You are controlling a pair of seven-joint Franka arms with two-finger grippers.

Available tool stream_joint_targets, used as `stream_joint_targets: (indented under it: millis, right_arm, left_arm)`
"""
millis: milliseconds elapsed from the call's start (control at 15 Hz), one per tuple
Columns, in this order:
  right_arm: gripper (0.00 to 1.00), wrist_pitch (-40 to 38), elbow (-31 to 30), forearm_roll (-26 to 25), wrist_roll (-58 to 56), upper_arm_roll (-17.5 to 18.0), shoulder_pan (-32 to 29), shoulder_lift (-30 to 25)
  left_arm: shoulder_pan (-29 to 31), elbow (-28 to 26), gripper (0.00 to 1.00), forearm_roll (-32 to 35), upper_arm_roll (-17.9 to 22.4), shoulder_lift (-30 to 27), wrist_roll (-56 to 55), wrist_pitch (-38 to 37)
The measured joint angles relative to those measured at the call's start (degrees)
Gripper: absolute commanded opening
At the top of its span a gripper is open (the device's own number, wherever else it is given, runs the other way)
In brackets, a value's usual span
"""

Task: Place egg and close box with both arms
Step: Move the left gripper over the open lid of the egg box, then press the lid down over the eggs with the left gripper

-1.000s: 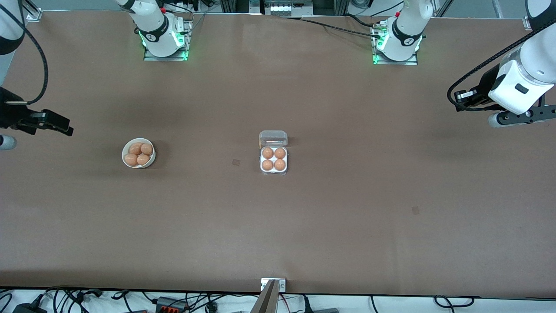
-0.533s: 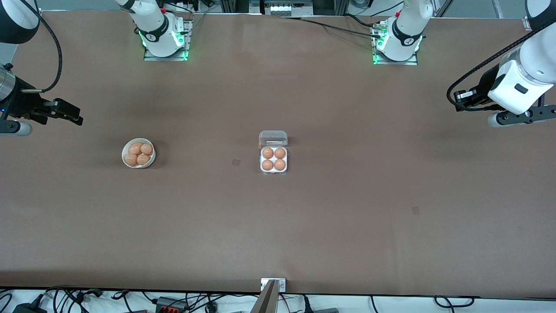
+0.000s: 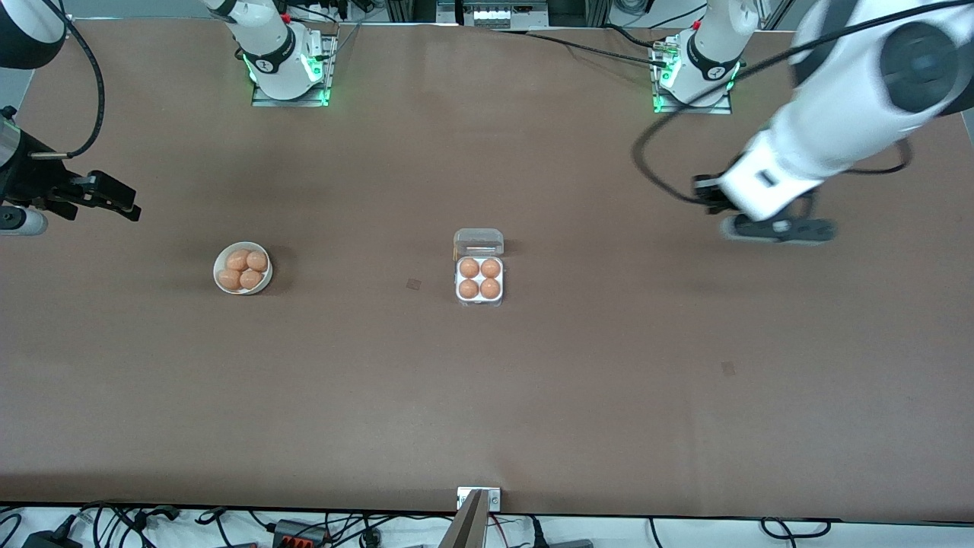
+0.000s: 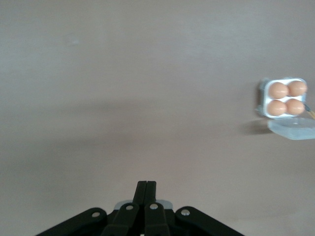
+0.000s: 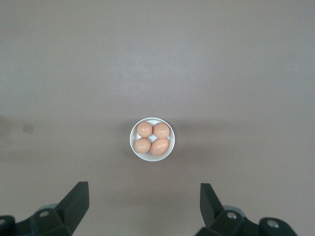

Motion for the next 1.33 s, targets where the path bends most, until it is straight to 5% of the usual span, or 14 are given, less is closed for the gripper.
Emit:
stream_joint_targets:
  millis: [467,800,1333]
  right_arm:
    - [1.0,-0.12,0.02,0.0,-0.06,0.03,0.0,-0.14]
    - [1.0,-0.9,0.03,0.0,-0.08,0.22,0.01,-0.14]
    - [1.0,-0.95,0.03,0.0,-0.08,0.27,0.0,-0.15]
  left_arm:
    - [-8.34,10.47,0.0,-3.49,-0.16,13.13,-10.71,6.96]
    - [-14.09,11.34,0.0,-5.01,-0.2,20.56,-17.72,15.46]
    - [-23.13,11.6,0.0,-5.54,-0.28,24.52,-27.3,16.36]
